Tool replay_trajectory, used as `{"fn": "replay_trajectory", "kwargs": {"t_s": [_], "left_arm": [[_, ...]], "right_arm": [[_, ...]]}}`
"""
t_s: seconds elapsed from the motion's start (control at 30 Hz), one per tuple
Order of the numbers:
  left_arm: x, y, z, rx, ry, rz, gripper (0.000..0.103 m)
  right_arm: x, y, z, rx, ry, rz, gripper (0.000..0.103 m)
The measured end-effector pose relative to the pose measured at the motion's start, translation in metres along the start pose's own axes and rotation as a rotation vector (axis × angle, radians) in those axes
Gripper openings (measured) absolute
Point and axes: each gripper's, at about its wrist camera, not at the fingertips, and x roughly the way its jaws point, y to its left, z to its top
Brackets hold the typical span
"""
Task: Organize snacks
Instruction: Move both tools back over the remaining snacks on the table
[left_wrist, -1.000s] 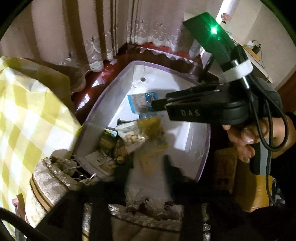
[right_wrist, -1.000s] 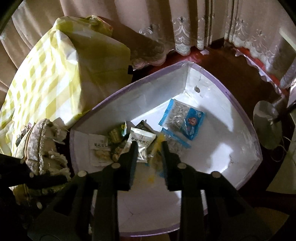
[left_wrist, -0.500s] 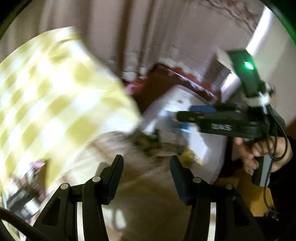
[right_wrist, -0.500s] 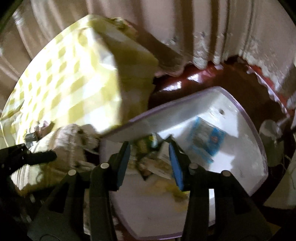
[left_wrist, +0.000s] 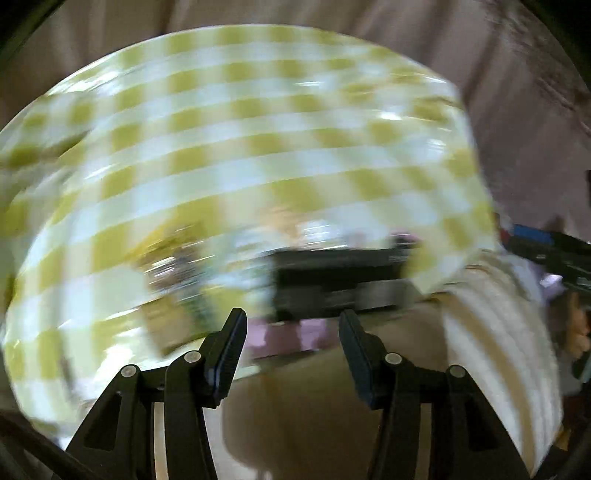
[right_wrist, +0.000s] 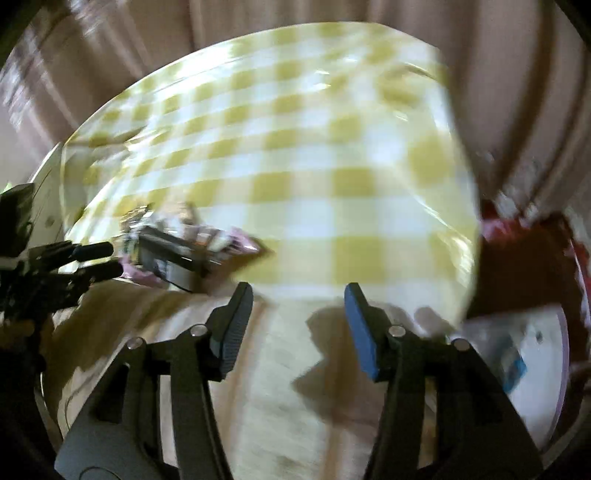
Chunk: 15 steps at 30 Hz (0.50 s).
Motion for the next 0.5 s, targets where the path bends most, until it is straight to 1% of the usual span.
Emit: {"fn": "replay_trajectory", "kwargs": {"t_s": [0.07,0.13,0.2,0.23,0.27,0.33,0.37,0.5], "left_arm": [[0.008,0.037,-0.008,-0.058,0.031,0.049,0.053],[0.015,0.061,-0.016,-0.084,0.047,0.091,0.053],[0.018,0.077,-0.018,-0.105,0.060,0.089,0.053],[0.021,0.083,-0.018,-0.108,0.066,0.102,0.053],[0.023,0.087,-0.018,-0.102,0.073,0.114,0.053],[0.028,0.092,-0.017,-0.088,0.086,0.105,0.053],[0.031,0.094,-0.016,-0.083,0.090,0.102,0.053],[0.042,0.092,-0.010,-0.014,0.105,0.098,0.053]], "right_arm": [[0.009,0.027,0.011,-0.054,0.001,0.028,0.059],[0.019,0.049,0.022,-0.094,0.005,0.043,0.061],[0.031,0.073,0.031,-0.141,0.014,0.064,0.062],[0.036,0.081,0.036,-0.156,0.020,0.070,0.062],[0.041,0.092,0.041,-0.176,0.023,0.079,0.063],[0.053,0.113,0.051,-0.212,0.030,0.102,0.067],[0.056,0.117,0.054,-0.221,0.035,0.110,0.068],[0.081,0.147,0.074,-0.267,0.078,0.158,0.071]]}}
